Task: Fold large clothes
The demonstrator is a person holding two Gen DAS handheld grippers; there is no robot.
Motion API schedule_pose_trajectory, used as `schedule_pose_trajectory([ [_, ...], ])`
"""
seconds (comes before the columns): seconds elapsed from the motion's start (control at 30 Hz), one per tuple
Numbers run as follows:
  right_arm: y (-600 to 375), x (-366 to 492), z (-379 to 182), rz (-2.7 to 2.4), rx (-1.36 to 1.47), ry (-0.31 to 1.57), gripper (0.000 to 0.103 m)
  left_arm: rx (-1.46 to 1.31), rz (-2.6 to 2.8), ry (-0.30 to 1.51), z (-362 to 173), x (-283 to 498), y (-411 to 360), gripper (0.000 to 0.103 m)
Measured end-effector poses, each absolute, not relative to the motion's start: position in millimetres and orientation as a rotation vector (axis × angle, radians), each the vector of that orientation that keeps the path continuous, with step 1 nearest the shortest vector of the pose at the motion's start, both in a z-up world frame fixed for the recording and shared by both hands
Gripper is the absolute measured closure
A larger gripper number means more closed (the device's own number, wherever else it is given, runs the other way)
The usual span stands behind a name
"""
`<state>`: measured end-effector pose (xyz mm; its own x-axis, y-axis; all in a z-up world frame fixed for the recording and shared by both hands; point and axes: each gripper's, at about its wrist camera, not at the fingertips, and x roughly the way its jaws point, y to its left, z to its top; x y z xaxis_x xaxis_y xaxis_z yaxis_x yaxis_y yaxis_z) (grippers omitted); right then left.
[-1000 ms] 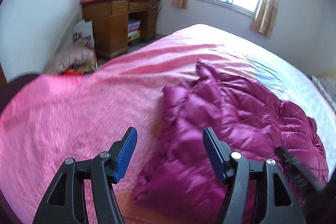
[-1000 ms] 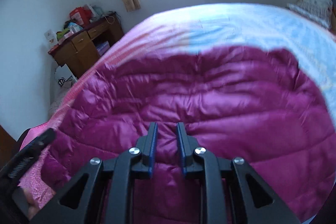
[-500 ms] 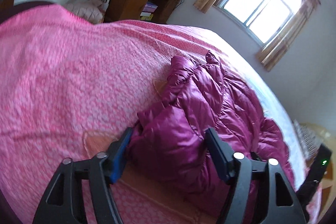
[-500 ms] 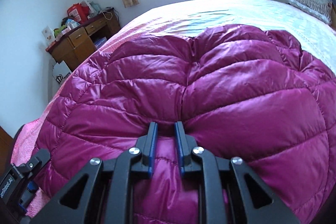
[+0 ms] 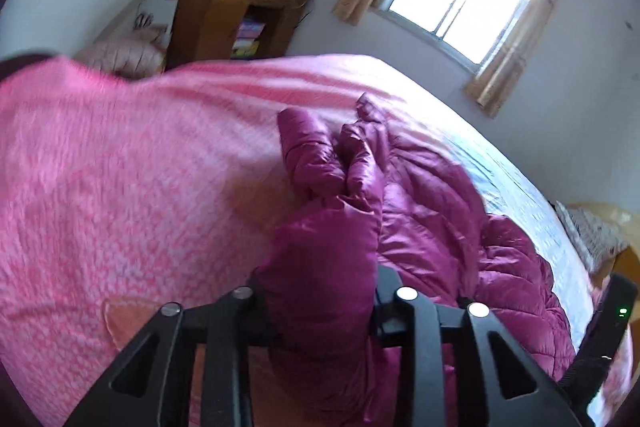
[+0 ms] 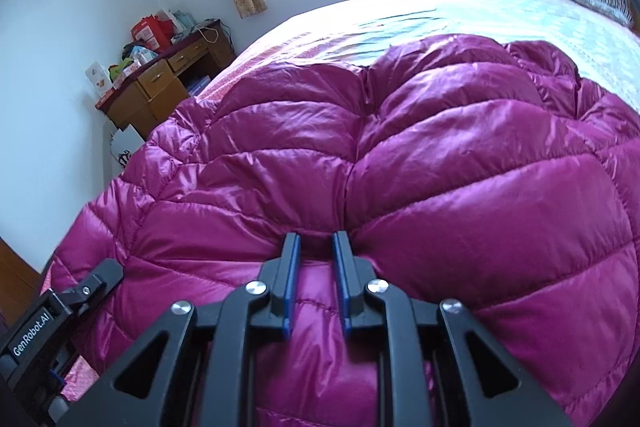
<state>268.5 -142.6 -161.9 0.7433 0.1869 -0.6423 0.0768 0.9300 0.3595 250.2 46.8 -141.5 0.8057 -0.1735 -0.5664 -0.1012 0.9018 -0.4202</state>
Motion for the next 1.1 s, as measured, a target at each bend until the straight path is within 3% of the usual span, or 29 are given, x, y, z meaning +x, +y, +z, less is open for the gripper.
schedule_pose_trajectory([
  [0.23,-156,266,-165,0.142,0.478,0.765,0.083,-0.167,-0.179,0.477,-74,236,-14,0.084],
  [0.43,-190,254,-157,0.255,0.647,0.775,0.083,0.012,-0.333,0.377,-45,217,-71,0.085],
  [0.53,-218,232,-146,0.223,0.653,0.709,0.083,0.068,-0.403,0.354,-41,207,-96,0.085],
  [0.6,-238,216,-141,0.186,0.654,0.673,0.078,0.111,-0.445,0.339,-43,200,-114,0.086],
  [1.0,-331,143,-146,-0.011,0.723,0.584,0.077,0.248,-0.597,0.422,-75,187,-188,0.086],
  [1.1,-342,142,-146,-0.029,0.731,0.588,0.071,0.257,-0.613,0.461,-87,186,-197,0.087],
])
